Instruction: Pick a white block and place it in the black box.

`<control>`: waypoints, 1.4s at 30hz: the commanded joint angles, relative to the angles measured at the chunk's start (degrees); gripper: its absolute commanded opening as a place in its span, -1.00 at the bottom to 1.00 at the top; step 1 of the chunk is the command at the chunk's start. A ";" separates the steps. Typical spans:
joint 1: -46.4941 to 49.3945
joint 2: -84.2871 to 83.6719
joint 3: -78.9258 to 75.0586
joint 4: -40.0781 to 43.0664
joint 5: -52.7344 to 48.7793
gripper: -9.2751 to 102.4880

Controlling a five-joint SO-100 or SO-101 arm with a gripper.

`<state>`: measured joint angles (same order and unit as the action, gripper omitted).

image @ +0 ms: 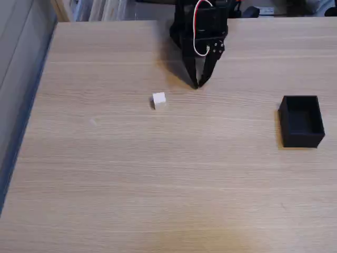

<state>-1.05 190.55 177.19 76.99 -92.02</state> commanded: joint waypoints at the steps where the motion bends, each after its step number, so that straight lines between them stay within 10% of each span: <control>1: 0.44 0.35 0.79 0.26 -0.18 -0.83; 42: 25.93 -44.03 -35.77 -2.99 -13.62 -0.47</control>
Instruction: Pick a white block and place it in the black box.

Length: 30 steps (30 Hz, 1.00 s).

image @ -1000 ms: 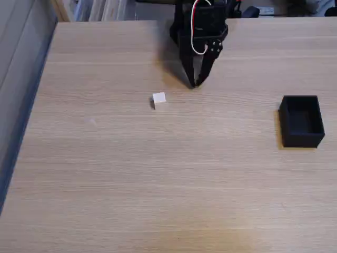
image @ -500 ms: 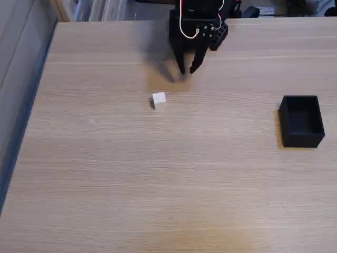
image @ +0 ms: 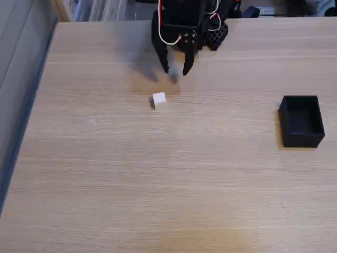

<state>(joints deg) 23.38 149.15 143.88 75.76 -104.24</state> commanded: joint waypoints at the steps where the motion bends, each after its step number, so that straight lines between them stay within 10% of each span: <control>1: 2.20 -3.78 -2.64 -2.64 -2.02 -0.46; 30: 7.91 -24.08 -3.16 -23.91 -11.51 -0.41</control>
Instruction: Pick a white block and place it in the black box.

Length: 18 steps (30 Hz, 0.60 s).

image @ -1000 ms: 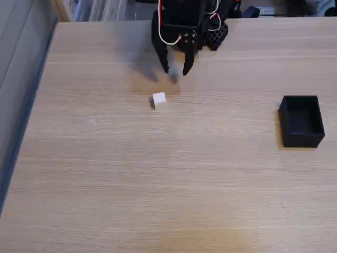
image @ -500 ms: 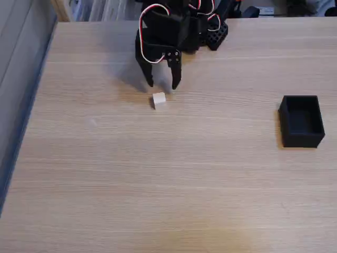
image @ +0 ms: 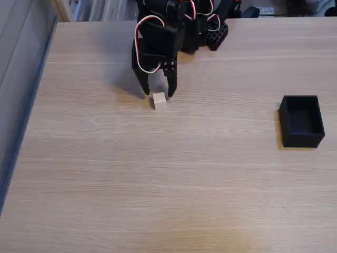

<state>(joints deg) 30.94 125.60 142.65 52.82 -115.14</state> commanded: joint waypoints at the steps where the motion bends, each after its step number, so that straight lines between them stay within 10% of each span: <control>1: 0.35 -0.97 -1.93 -1.41 -0.62 -0.41; 18: -0.62 -6.68 -0.53 -9.32 -2.20 -0.48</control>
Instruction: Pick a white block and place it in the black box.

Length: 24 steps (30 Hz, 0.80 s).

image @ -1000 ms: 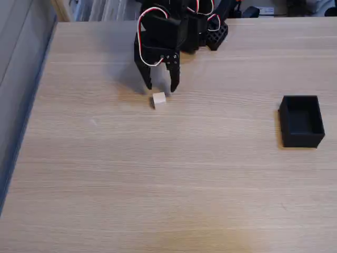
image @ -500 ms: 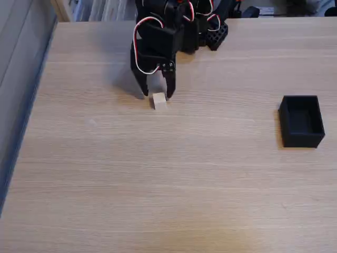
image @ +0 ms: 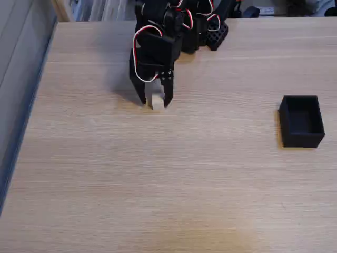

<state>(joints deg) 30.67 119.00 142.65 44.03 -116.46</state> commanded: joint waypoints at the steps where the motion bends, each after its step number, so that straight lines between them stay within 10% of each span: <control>1: -0.26 0.00 -0.35 -0.53 -1.32 -0.51; 8: -0.26 1.14 0.26 0.97 -3.78 -0.82; 24: -22.76 20.39 -1.93 12.83 10.37 -0.83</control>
<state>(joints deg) 13.80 135.70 142.65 56.25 -110.57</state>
